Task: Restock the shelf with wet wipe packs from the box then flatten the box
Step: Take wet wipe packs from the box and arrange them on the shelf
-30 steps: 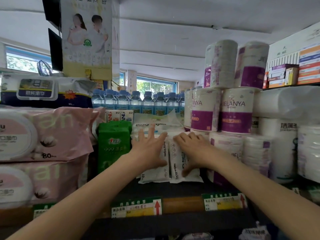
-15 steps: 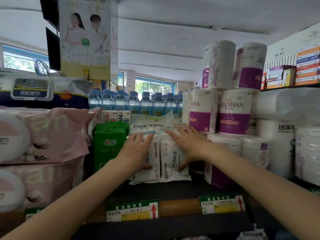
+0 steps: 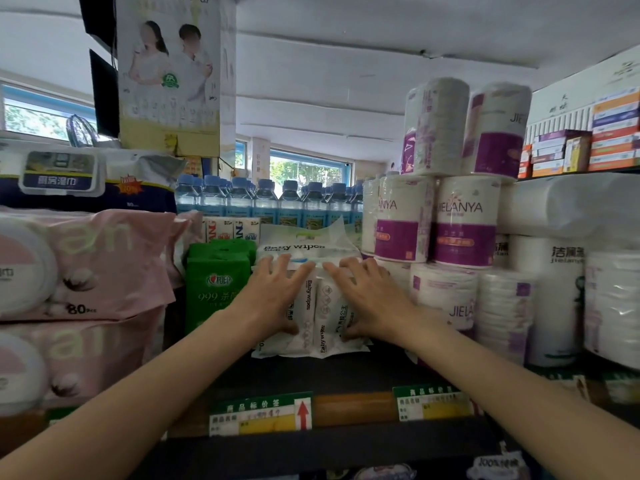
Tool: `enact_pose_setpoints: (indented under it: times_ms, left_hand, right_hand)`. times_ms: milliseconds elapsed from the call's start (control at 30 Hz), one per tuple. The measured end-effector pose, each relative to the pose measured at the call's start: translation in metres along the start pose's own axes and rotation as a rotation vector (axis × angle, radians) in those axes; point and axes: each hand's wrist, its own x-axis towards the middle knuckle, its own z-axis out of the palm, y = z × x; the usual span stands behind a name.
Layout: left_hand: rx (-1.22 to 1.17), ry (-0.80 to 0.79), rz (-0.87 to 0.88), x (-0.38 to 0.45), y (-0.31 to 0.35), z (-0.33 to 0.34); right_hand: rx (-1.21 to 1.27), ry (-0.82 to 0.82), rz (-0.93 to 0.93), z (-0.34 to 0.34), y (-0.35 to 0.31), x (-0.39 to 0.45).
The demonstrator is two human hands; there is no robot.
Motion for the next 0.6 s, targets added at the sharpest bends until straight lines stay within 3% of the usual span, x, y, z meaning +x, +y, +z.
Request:
enact_pose_setpoints:
  times_ms: [133,233,433,600]
  left_hand:
    - [0.145,-0.069,-0.077,0.003,0.006,-0.001]
    - [0.099,-0.046,-0.079,0.0,0.001,-0.008]
    - [-0.018,0.127,0.062,-0.004,-0.006,-0.011]
    - [-0.2,-0.006,0.022,0.018,-0.001,-0.024]
  right_hand:
    - [0.042,-0.144,0.017,-0.011,0.003,0.013]
    - [0.054,-0.203,0.007,-0.02,0.011,0.019]
    - [0.196,-0.144,0.011,-0.025,0.013,0.005]
    - [0.278,0.021,0.141,-0.038,0.026,-0.008]
